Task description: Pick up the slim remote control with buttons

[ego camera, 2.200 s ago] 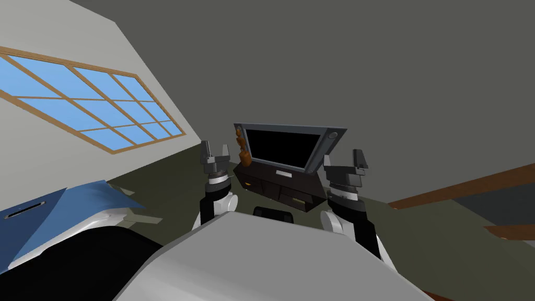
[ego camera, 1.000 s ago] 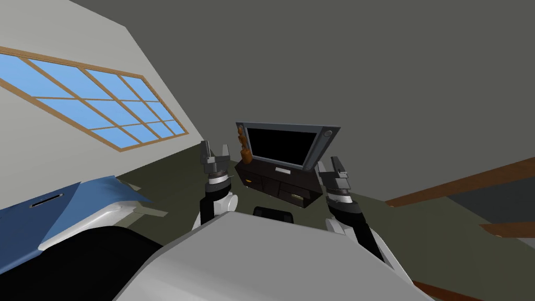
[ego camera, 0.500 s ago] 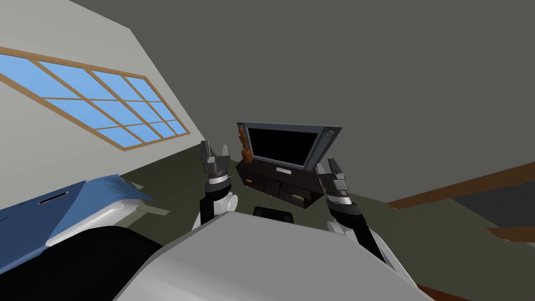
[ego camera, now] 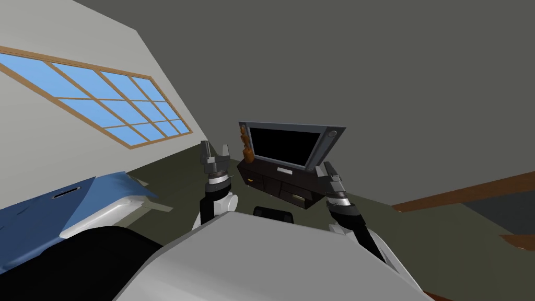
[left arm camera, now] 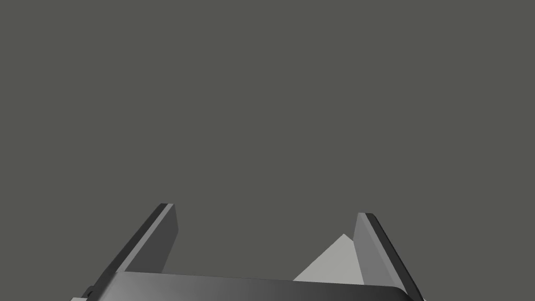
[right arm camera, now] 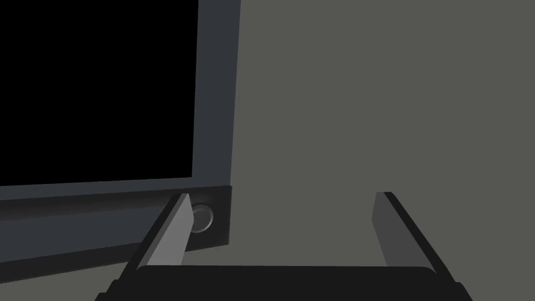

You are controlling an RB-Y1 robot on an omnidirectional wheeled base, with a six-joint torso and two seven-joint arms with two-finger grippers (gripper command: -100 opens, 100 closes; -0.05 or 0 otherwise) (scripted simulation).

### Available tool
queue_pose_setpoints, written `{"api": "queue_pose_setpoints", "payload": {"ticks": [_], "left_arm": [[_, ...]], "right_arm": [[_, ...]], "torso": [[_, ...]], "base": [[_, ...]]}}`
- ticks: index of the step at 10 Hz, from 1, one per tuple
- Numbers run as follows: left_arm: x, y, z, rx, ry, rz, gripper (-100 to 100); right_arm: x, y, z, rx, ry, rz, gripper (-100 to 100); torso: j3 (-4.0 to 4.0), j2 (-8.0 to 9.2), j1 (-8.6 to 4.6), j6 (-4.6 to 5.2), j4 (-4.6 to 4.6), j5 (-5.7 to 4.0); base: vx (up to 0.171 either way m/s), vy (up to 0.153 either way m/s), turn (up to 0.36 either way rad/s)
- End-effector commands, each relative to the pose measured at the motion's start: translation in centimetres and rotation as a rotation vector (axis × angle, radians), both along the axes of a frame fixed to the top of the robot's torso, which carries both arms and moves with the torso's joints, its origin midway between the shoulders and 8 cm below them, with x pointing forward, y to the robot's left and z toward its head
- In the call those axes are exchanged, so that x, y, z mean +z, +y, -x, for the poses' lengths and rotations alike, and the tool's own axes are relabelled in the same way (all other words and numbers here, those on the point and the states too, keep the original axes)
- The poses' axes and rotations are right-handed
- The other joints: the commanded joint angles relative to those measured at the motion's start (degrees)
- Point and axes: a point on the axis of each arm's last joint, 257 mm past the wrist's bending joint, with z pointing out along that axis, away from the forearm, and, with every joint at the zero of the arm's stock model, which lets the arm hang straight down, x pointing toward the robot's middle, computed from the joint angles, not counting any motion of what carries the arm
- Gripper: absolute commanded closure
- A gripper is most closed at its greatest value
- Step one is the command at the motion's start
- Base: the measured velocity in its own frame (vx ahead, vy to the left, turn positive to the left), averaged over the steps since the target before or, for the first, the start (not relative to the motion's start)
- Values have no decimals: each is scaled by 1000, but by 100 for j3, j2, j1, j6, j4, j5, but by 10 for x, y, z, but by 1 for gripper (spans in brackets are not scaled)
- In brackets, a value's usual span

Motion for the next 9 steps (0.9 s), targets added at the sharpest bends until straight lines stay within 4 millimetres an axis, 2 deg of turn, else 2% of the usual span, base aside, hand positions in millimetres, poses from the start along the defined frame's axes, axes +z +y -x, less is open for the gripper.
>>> {"api": "queue_pose_setpoints", "payload": {"ticks": [1,4,8,9], "left_arm": [[0,0,0,0,0,0,0],[0,0,0,0,0,0,0],[0,0,0,0,0,0,0],[0,0,0,0,0,0,0]], "right_arm": [[-12,0,0,2,27,36,-100],[-60,-2,1,11,125,165,-100],[-150,-13,16,38,299,393,-100],[-150,-13,17,38,301,393,-100]], "torso": [[0,0,0,0,0,0],[24,40,-19,0,10,-4],[1,0,-1,0,1,0],[-2,-5,2,0,0,1]], "base": [[-96,-24,196],[-130,-39,237],[-39,14,305],[-9,19,138]]}}
